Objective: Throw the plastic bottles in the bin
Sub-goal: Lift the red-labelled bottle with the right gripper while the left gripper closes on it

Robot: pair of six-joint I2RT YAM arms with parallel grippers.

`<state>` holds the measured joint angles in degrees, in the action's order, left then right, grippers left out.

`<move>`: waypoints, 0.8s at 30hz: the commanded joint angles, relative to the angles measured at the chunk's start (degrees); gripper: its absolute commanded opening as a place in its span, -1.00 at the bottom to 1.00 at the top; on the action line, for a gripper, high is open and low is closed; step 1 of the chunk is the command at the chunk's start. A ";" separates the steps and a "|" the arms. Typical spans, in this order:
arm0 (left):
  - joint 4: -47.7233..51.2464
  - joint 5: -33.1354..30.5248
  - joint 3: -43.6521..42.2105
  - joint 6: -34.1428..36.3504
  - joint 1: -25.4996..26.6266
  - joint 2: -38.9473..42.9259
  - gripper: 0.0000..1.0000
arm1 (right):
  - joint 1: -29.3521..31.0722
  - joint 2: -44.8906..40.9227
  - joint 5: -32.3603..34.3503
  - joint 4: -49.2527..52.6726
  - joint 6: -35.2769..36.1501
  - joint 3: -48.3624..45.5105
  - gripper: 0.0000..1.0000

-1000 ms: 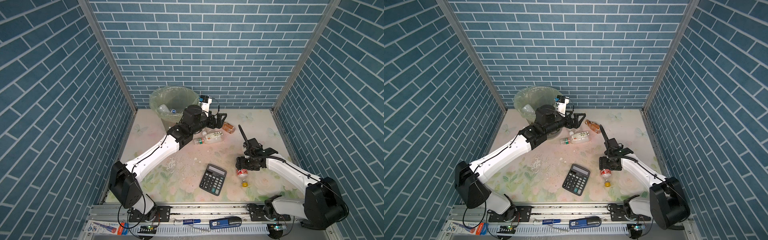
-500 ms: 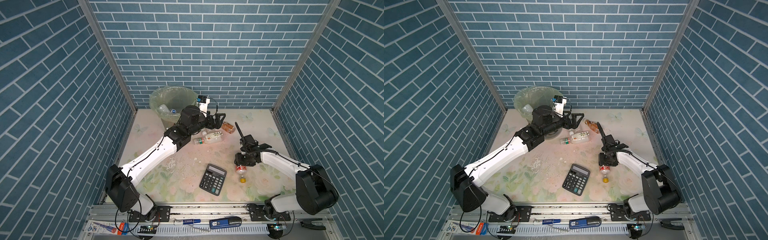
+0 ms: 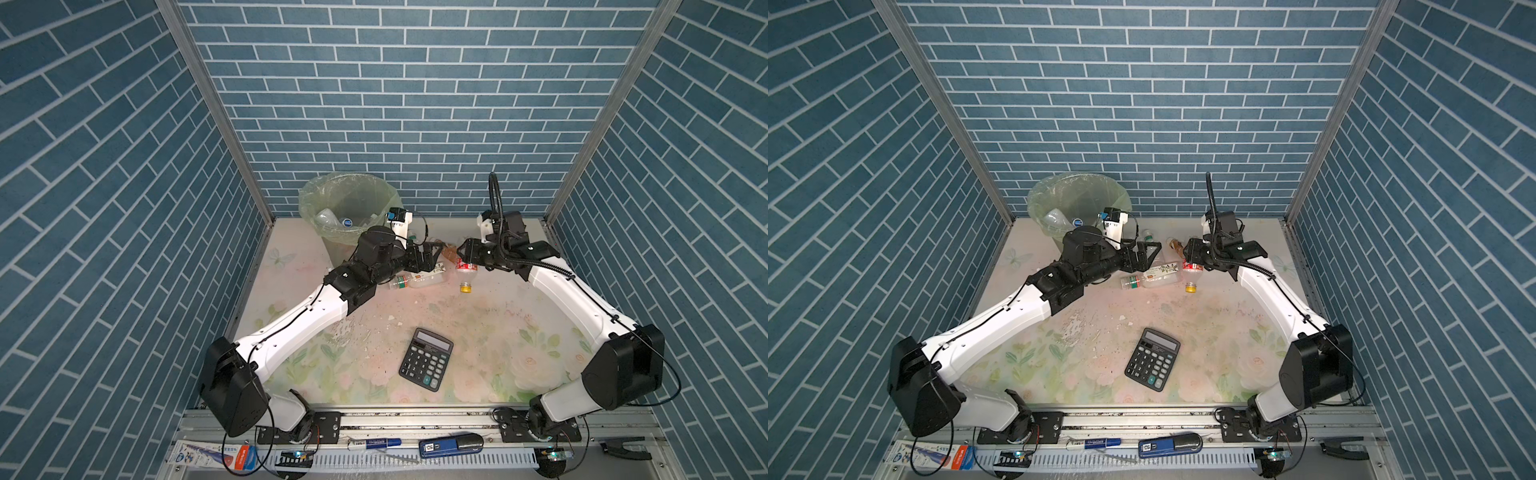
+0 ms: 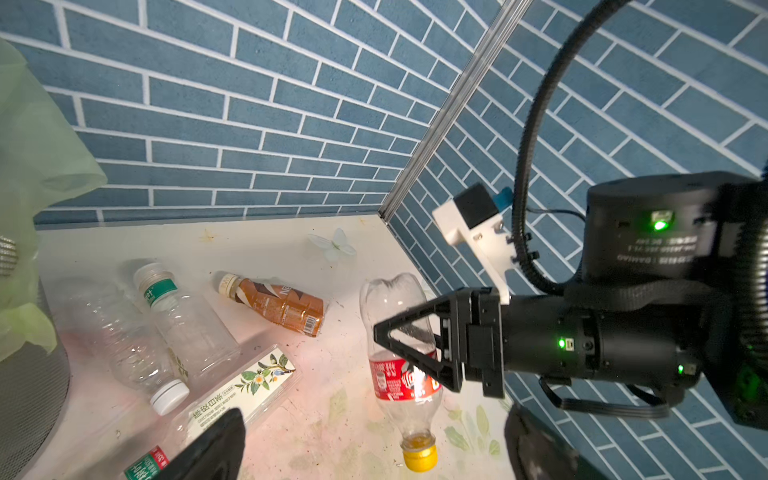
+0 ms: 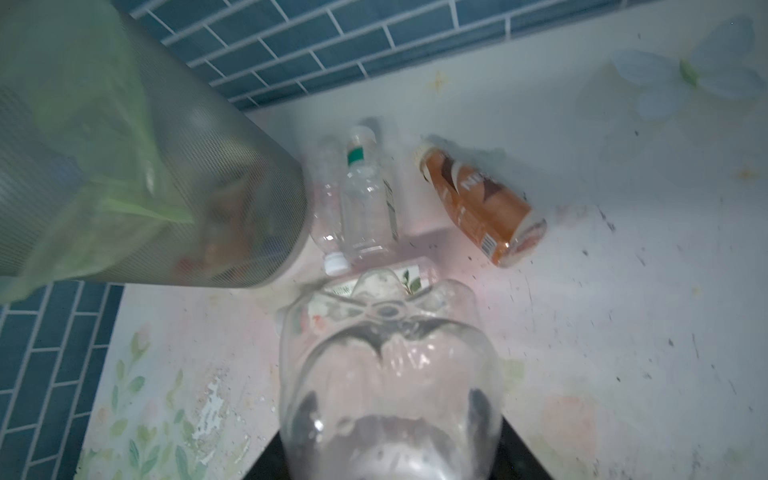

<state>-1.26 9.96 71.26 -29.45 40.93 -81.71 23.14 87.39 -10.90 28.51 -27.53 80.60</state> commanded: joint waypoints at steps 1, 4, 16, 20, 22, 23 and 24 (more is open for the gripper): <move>-2.52 2.90 -0.35 -2.25 0.84 -0.56 0.91 | 0.06 0.62 -2.46 -3.22 -3.67 4.42 -0.02; -3.23 4.08 0.75 -2.45 1.41 -2.15 0.85 | 0.06 0.67 -3.63 -6.10 -5.76 6.32 -0.03; -4.11 5.38 5.78 -2.22 3.57 -8.06 0.67 | 0.06 0.85 -8.25 -13.82 -13.12 10.84 -0.06; -1.66 5.31 9.16 -0.94 3.90 -10.46 0.54 | 0.19 0.75 -9.79 -17.53 -16.24 9.59 -0.09; -1.25 5.35 10.36 -0.78 3.90 -11.31 0.45 | 0.41 1.07 -10.50 -17.88 -16.66 9.78 -0.09; -1.35 5.36 10.70 -0.78 3.90 -11.55 0.41 | 0.50 1.08 -10.68 -18.18 -16.83 9.69 -0.09; -1.31 5.42 11.11 -0.78 3.90 -11.85 0.36 | 0.53 0.92 -10.73 -18.66 -17.09 9.48 -0.09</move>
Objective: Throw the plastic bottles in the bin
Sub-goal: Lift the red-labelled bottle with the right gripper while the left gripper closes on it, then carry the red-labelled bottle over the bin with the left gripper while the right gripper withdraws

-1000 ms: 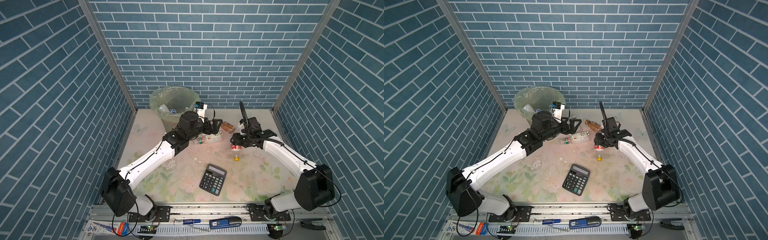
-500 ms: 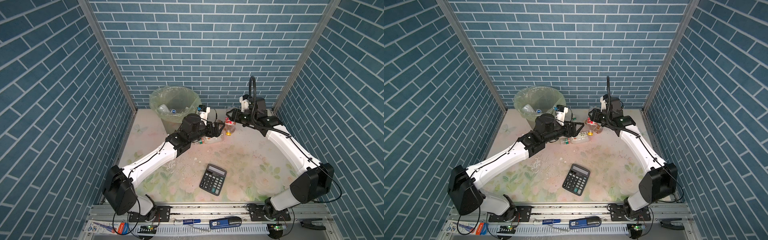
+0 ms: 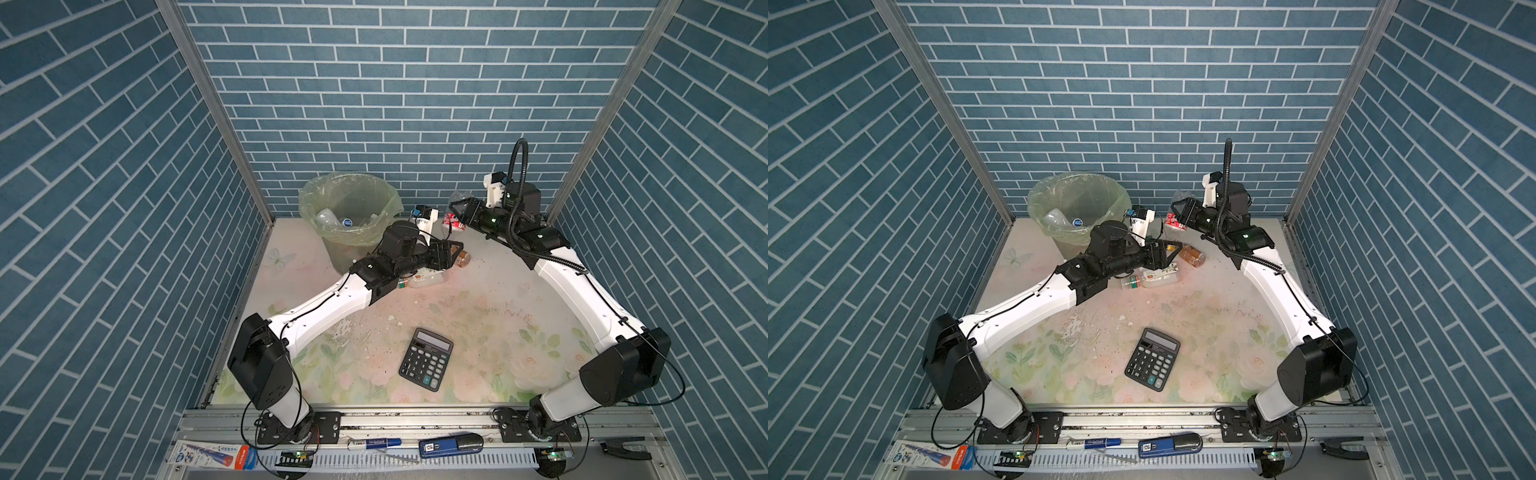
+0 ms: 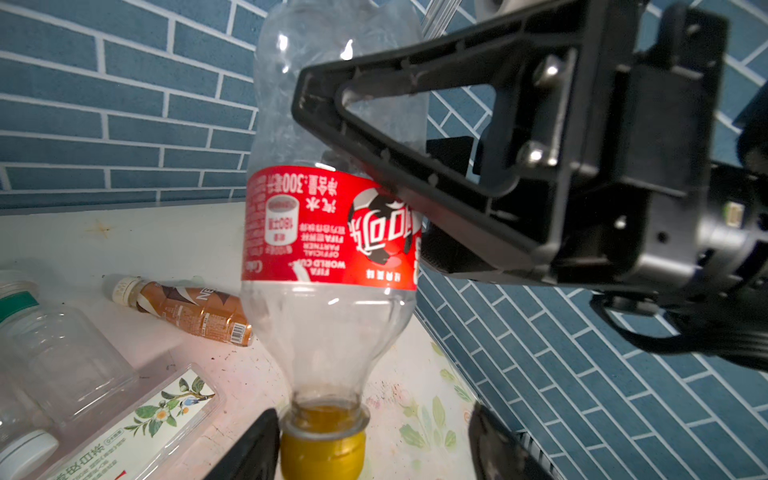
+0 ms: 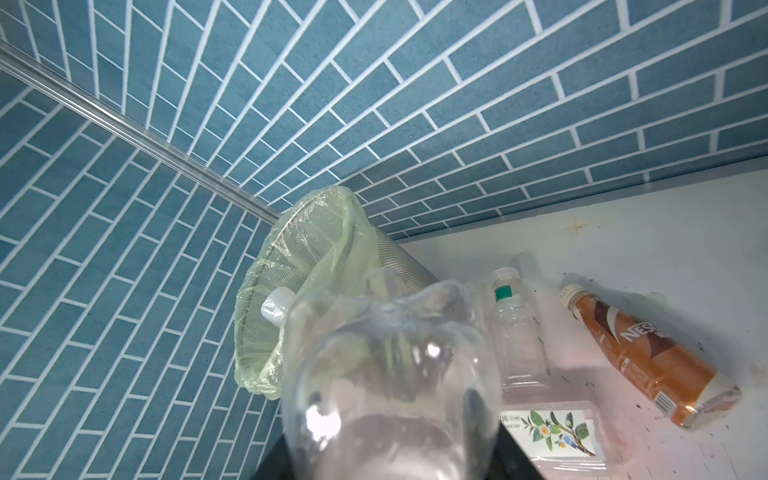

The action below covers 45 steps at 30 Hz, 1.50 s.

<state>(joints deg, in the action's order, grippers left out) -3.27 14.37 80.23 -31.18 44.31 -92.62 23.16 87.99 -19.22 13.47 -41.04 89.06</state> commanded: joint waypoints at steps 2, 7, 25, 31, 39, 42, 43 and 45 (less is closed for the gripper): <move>1.25 0.63 2.97 1.18 0.51 -1.47 0.26 | 0.49 0.00 -2.40 -4.28 -3.87 0.57 -0.10; 1.68 0.81 4.09 1.38 0.52 -2.58 0.01 | 0.44 -0.03 -2.74 -4.65 -4.17 0.58 -0.10; 9.17 -4.61 7.93 5.79 -0.08 -1.80 -0.63 | 0.27 -1.68 -4.51 -5.58 -2.81 -1.06 0.33; 15.02 -8.24 9.44 9.39 -2.97 1.63 -0.65 | -0.63 -4.73 -4.22 -5.18 -0.40 -1.14 0.90; 27.76 -13.56 19.39 17.88 -10.92 5.87 -0.65 | -0.84 -6.49 -3.85 -3.76 1.45 0.83 0.98; 28.88 -18.61 23.48 22.48 -12.82 9.73 -0.65 | -0.83 -6.21 -3.63 -3.14 1.96 0.36 0.98; 28.64 -19.72 24.39 23.43 -13.74 10.85 -0.64 | -0.83 -6.08 -3.72 -3.47 1.88 -0.09 0.99; 28.39 -19.95 26.07 23.99 -15.93 12.08 -0.61 | -0.75 -5.78 -4.04 -4.17 1.34 -0.80 0.99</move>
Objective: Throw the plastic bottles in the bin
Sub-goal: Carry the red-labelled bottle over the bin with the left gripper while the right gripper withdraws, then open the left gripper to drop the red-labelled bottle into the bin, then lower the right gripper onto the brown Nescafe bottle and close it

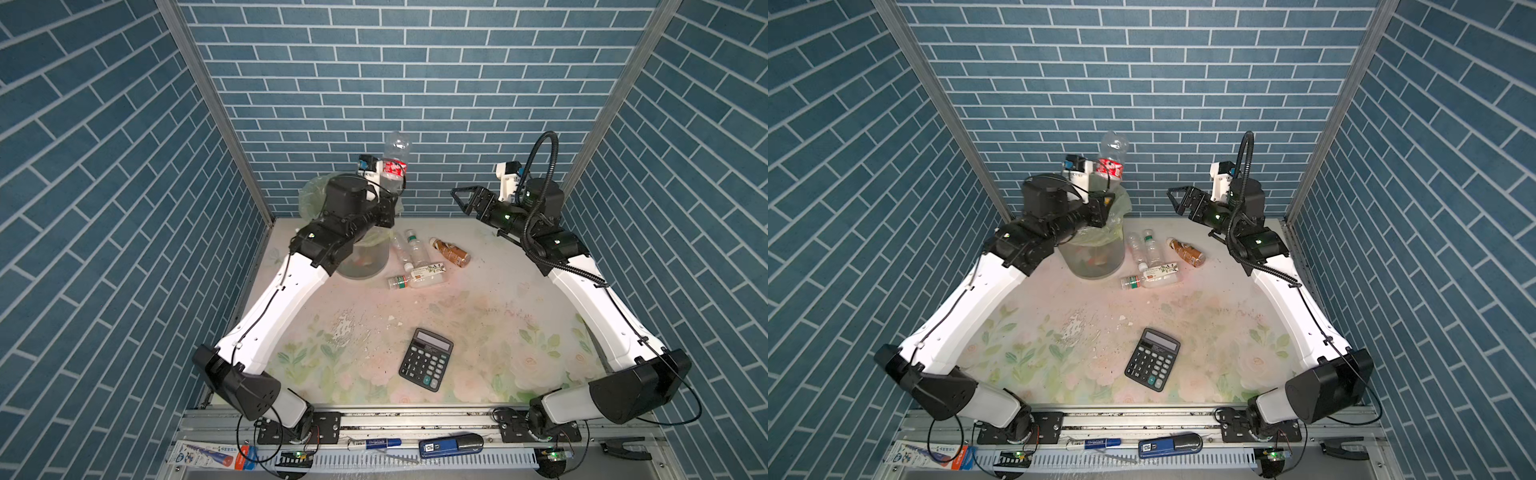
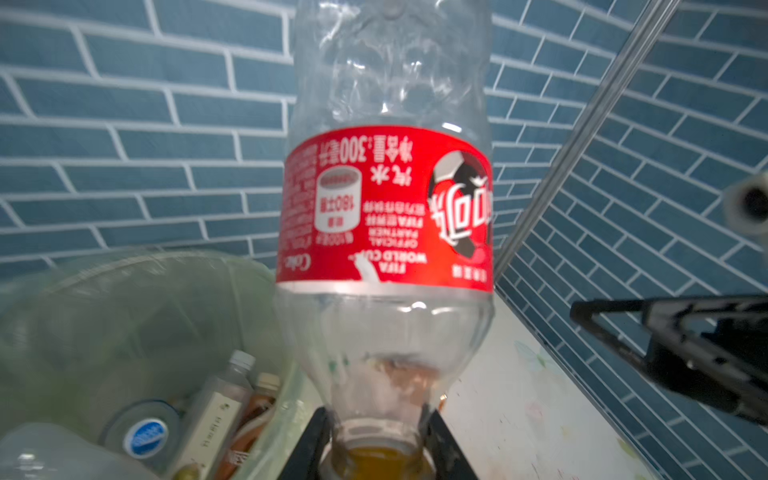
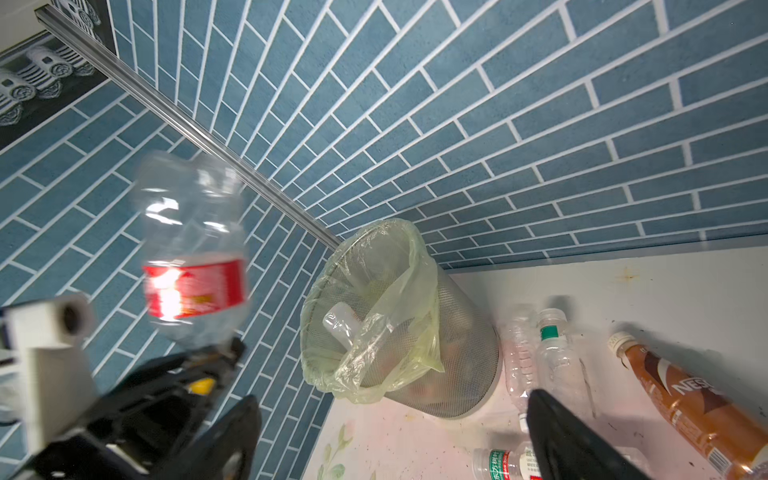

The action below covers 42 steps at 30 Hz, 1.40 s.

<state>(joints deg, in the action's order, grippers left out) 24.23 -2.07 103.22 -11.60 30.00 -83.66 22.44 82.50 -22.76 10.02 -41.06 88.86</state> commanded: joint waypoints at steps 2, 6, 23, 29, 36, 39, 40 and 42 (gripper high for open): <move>2.08 -2.77 4.81 3.17 -4.40 2.95 -0.61 | 0.10 0.29 -1.00 -0.99 0.92 -0.84 0.99; 7.71 1.83 5.50 -4.60 -10.99 -1.62 -0.61 | 0.37 1.04 -1.23 -1.17 0.69 -1.03 0.98; 6.88 9.73 6.08 -3.18 -6.71 0.36 0.99 | 0.68 3.81 -1.47 2.31 4.07 -5.20 0.99; -2.35 9.80 -5.78 -0.67 0.27 6.64 0.99 | 0.68 8.09 4.61 7.24 8.89 -6.29 0.98; -12.01 10.96 -20.95 -5.01 7.68 7.25 0.99 | -0.02 17.14 14.91 13.45 18.56 -2.17 0.98; -13.62 10.03 -23.28 -10.15 10.30 4.47 0.99 | -2.00 21.34 17.08 15.24 22.67 0.91 0.99; -14.70 10.21 -24.17 -11.61 10.94 3.53 0.99 | -2.79 22.53 17.19 15.14 23.79 1.43 0.99; -16.24 9.89 -25.14 -13.09 12.15 2.16 0.99 | -3.81 24.82 16.62 16.17 26.35 3.01 0.99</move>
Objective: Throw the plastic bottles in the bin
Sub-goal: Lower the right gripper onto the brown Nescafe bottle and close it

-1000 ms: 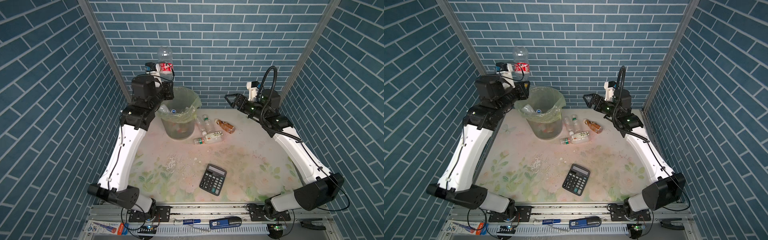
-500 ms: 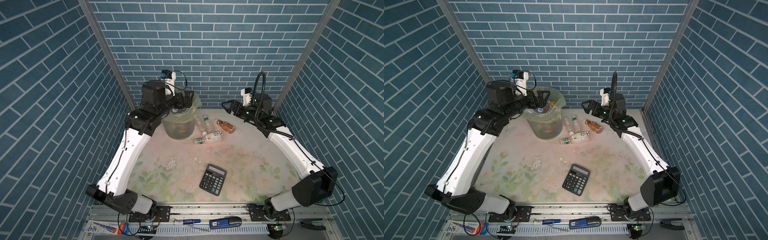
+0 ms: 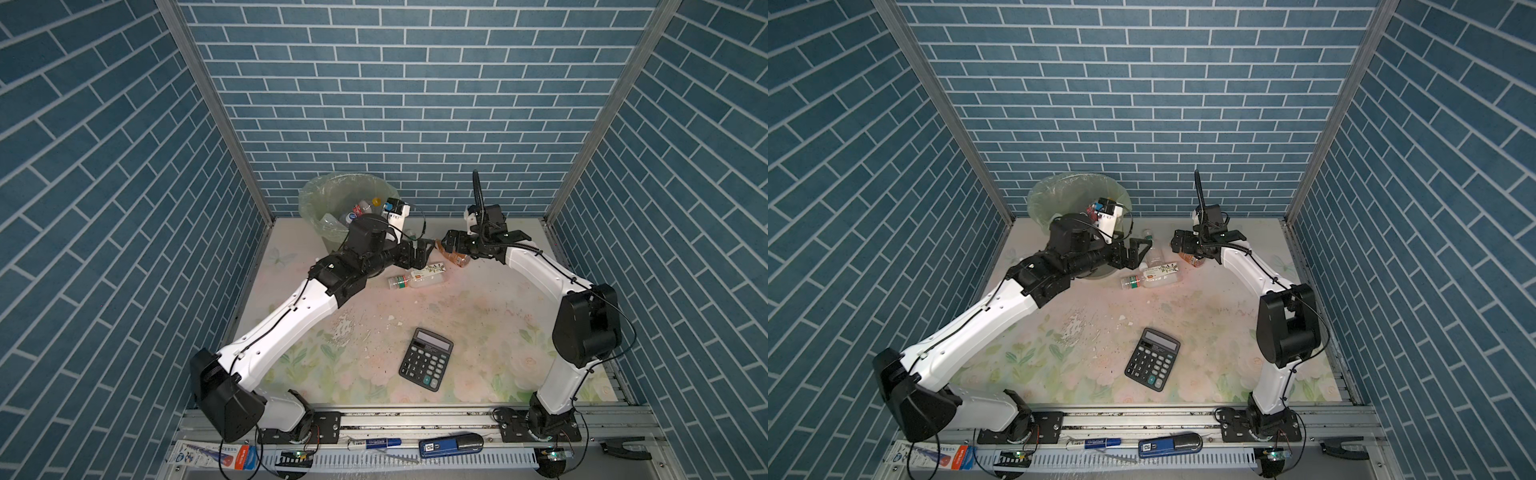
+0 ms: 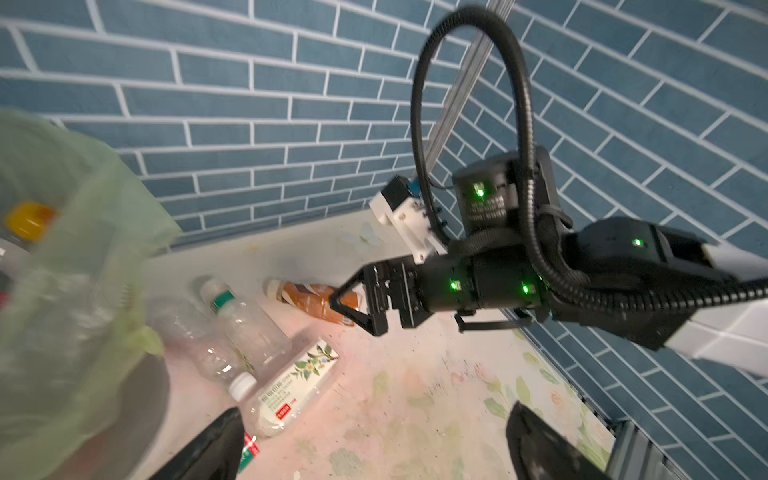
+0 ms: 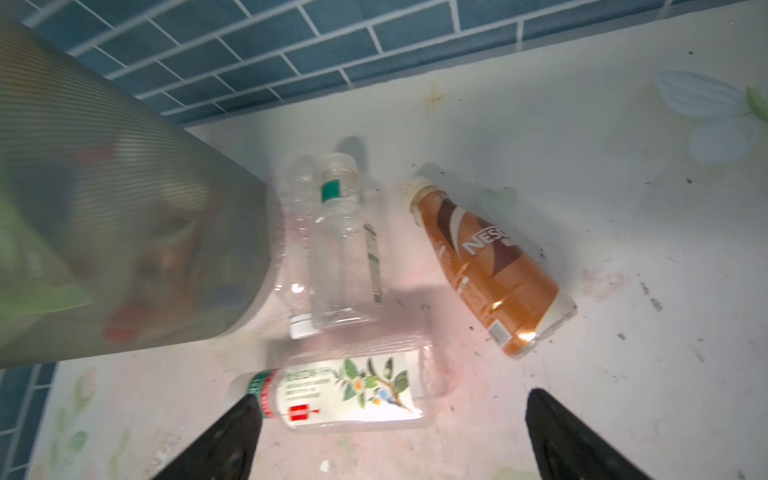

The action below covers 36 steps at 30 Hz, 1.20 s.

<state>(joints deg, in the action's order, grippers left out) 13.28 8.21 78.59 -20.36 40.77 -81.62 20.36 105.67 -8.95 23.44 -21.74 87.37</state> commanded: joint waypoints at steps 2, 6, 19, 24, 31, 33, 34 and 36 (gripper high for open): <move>-6.10 -0.25 -1.08 -5.57 2.10 -1.11 0.99 | -2.23 3.52 3.42 3.45 9.67 5.84 0.98; -6.52 0.11 -1.80 -7.05 2.56 -2.43 0.99 | -2.69 7.80 3.59 5.21 15.49 9.06 0.97; -5.87 -0.41 -3.63 -7.66 2.53 -2.66 0.99 | -2.96 19.58 0.29 12.97 21.71 19.93 0.66; -5.70 0.31 -2.01 -7.68 2.47 -4.71 0.99 | -2.94 21.89 0.54 13.45 21.80 19.02 0.57; -5.11 1.33 -0.27 -8.14 2.49 -6.71 0.99 | -2.95 23.53 1.08 13.61 21.74 19.07 0.41; -5.15 1.16 -0.41 -8.12 2.48 -6.64 0.99 | -2.95 23.47 1.28 13.46 21.74 18.97 0.32; -5.18 1.03 -0.49 -8.11 2.47 -6.52 0.99 | -2.96 23.45 1.47 13.47 21.74 18.97 0.28; -5.11 0.76 -0.68 -8.12 2.47 -6.28 0.99 | -2.96 23.21 1.74 13.48 21.57 18.81 0.18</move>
<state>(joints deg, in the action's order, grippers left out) 8.25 8.97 76.34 -28.34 43.11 -88.25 17.26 128.64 -7.92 35.46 -2.02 104.42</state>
